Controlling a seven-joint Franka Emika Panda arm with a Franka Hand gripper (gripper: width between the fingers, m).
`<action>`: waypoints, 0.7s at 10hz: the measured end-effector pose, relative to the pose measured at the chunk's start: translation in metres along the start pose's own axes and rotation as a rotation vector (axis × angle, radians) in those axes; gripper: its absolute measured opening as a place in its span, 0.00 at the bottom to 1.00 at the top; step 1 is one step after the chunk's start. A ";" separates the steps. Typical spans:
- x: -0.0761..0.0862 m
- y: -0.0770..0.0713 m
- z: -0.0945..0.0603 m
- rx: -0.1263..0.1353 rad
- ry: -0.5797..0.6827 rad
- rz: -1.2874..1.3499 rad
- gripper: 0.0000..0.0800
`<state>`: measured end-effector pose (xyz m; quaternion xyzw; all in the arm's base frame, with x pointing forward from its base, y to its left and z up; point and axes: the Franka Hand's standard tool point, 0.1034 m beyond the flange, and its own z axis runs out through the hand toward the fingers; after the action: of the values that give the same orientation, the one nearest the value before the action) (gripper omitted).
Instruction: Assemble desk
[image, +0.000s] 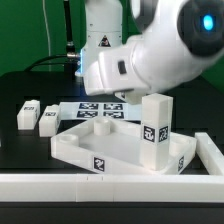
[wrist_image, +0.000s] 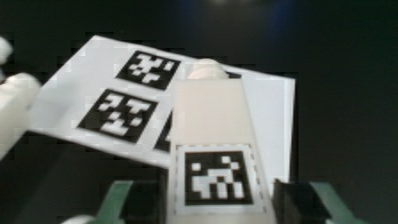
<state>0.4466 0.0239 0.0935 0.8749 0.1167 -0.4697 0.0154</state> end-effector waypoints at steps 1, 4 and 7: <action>-0.015 0.009 -0.011 0.007 0.072 0.006 0.36; -0.027 0.028 -0.038 0.002 0.302 0.018 0.36; -0.027 0.029 -0.039 -0.023 0.489 0.021 0.36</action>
Offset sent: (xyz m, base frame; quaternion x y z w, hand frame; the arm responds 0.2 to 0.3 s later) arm 0.0000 0.0000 0.0000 0.0000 0.2571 0.0000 0.9664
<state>0.4704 -0.0041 0.1356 0.9635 0.1132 -0.2426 0.0016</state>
